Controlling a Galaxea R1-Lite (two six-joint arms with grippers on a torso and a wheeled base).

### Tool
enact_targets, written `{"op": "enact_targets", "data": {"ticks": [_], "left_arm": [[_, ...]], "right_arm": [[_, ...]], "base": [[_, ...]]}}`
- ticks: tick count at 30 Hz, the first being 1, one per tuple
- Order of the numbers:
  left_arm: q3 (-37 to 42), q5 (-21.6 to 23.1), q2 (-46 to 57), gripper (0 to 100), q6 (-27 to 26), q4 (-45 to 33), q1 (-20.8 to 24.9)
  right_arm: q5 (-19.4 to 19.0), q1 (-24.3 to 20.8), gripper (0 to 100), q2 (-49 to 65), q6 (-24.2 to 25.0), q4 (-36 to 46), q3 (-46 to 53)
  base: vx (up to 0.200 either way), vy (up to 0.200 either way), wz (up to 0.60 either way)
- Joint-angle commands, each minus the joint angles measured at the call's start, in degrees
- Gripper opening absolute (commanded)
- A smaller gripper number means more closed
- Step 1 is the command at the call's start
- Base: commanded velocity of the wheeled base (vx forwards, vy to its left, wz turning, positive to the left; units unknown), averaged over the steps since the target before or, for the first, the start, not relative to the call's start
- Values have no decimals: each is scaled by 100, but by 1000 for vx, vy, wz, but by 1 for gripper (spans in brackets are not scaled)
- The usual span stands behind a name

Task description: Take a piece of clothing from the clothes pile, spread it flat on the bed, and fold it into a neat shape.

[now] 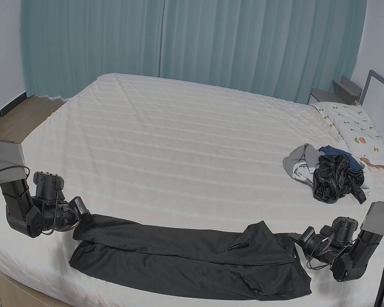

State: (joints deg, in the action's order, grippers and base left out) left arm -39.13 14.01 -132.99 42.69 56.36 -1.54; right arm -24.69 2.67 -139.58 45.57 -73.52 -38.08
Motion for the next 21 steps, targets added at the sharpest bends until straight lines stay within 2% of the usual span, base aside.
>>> {"op": "enact_targets", "data": {"ticks": [1, 21], "left_arm": [[-218, -47, -26, 0, 415, 42, -163], [-191, -38, -17, 0, 433, 42, -180]], "right_arm": [[430, 146, 0, -16, 471, -602, -182], [500, 172, 0, 19, 462, -628, -94]], "base": [[0, 0, 0], [0, 0, 0]]}}
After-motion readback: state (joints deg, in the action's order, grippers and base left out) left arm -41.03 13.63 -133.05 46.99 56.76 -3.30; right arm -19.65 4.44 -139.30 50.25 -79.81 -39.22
